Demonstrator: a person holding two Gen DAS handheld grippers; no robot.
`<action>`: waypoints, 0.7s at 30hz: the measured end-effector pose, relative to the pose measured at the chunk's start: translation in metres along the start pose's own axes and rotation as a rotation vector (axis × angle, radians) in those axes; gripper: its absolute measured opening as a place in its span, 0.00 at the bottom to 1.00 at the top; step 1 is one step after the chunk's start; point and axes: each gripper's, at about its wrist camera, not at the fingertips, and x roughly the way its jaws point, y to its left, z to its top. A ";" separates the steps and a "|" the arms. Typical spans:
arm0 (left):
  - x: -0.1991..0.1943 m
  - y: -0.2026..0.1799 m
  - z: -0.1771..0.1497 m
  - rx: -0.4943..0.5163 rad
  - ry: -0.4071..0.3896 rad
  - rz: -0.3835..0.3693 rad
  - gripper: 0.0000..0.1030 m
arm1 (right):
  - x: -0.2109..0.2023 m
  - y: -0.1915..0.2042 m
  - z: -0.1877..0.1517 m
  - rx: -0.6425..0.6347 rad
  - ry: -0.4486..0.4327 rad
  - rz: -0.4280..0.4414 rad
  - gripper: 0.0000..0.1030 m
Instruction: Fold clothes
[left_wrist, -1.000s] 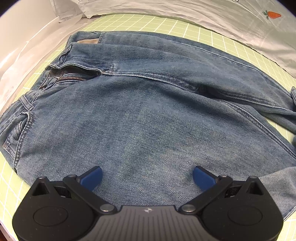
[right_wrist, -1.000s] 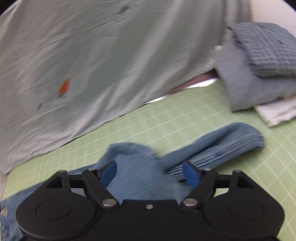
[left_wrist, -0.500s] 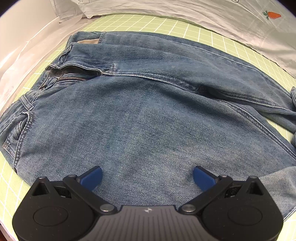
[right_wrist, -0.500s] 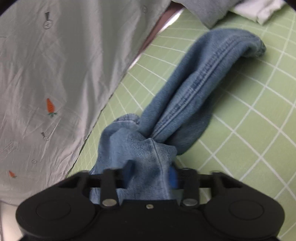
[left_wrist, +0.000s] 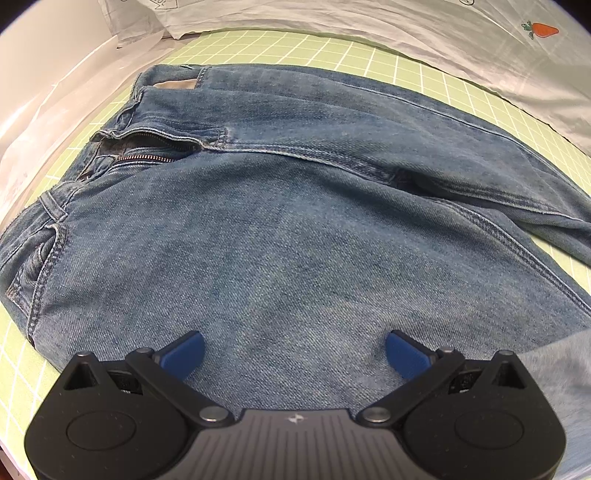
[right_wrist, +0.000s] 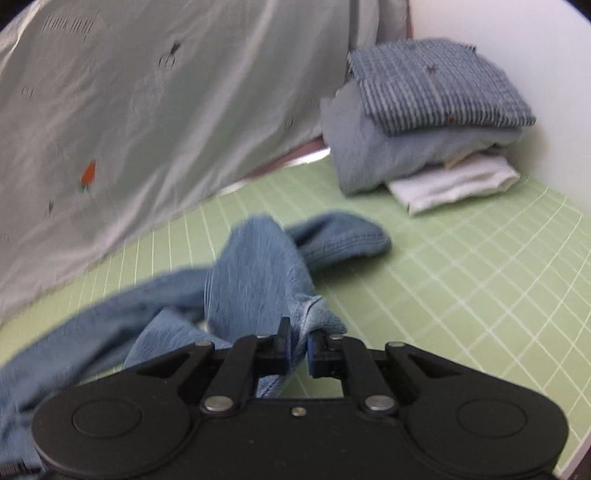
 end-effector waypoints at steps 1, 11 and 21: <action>0.000 0.000 0.000 0.000 0.001 0.000 1.00 | 0.002 -0.014 -0.005 0.065 0.025 0.001 0.18; 0.001 0.000 0.003 0.000 0.012 0.000 1.00 | 0.030 -0.084 0.004 0.377 -0.005 -0.053 0.69; 0.002 -0.001 0.007 -0.006 0.027 0.001 1.00 | 0.107 -0.036 0.053 0.038 0.101 0.040 0.83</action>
